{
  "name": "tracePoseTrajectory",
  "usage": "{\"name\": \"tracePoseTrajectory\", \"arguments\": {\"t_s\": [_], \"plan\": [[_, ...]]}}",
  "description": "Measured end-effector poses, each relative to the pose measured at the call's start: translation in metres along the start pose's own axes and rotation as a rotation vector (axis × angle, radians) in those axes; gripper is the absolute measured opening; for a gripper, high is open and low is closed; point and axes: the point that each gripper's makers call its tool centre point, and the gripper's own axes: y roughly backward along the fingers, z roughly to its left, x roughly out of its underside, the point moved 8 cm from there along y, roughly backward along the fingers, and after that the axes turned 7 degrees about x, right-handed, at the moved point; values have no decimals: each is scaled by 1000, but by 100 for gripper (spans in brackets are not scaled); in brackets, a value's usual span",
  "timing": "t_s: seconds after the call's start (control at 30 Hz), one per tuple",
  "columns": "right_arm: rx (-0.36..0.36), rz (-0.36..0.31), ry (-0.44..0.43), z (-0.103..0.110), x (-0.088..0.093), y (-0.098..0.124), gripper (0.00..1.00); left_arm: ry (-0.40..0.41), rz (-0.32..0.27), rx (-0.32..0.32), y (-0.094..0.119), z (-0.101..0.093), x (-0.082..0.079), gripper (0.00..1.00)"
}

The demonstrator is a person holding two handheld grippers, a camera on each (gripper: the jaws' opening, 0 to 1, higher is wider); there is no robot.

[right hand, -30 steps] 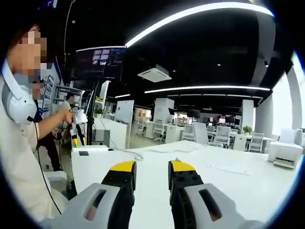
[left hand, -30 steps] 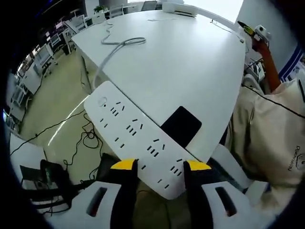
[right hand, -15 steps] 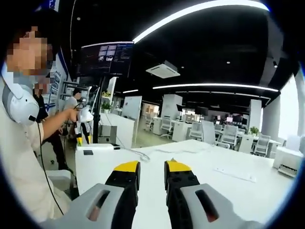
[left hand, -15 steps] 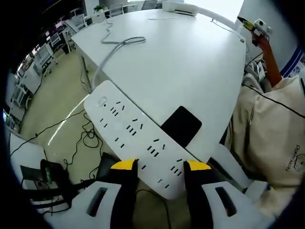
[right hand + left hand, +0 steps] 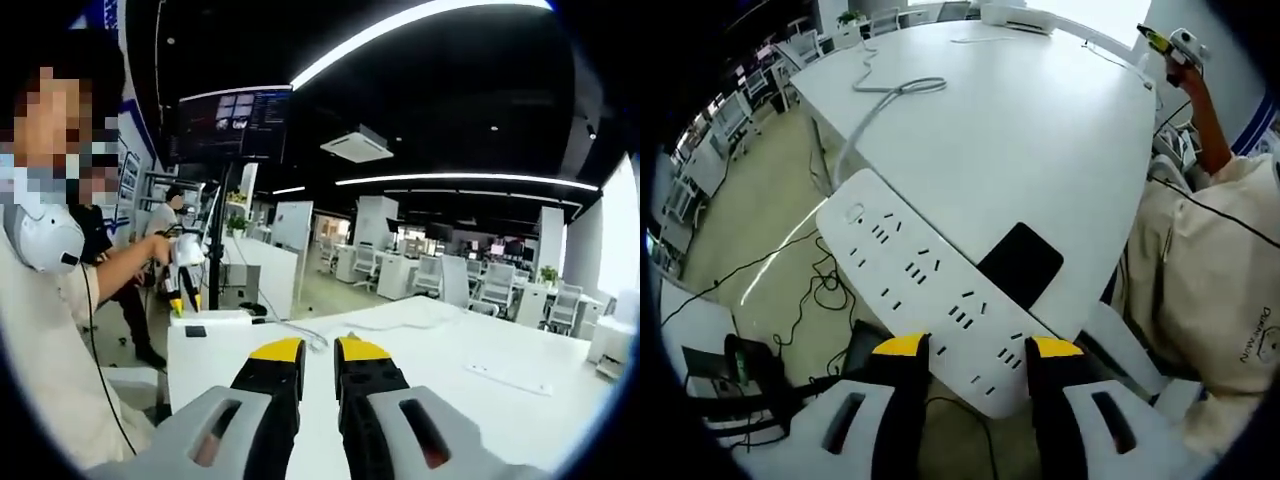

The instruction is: Pick up the power strip scattered on the table, fix it on the side mounting bracket of the table, and press the switch

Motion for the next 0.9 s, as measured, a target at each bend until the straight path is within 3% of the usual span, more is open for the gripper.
{"name": "tracePoseTrajectory", "arguments": {"t_s": [0.37,0.9], "plan": [[-54,1,-3,11,-13,-12,0,0,9,-2,0,-1,0,44],[-119,14,29,18,-19,-31,0,3,16,-3,0,-1,0,44]]}}
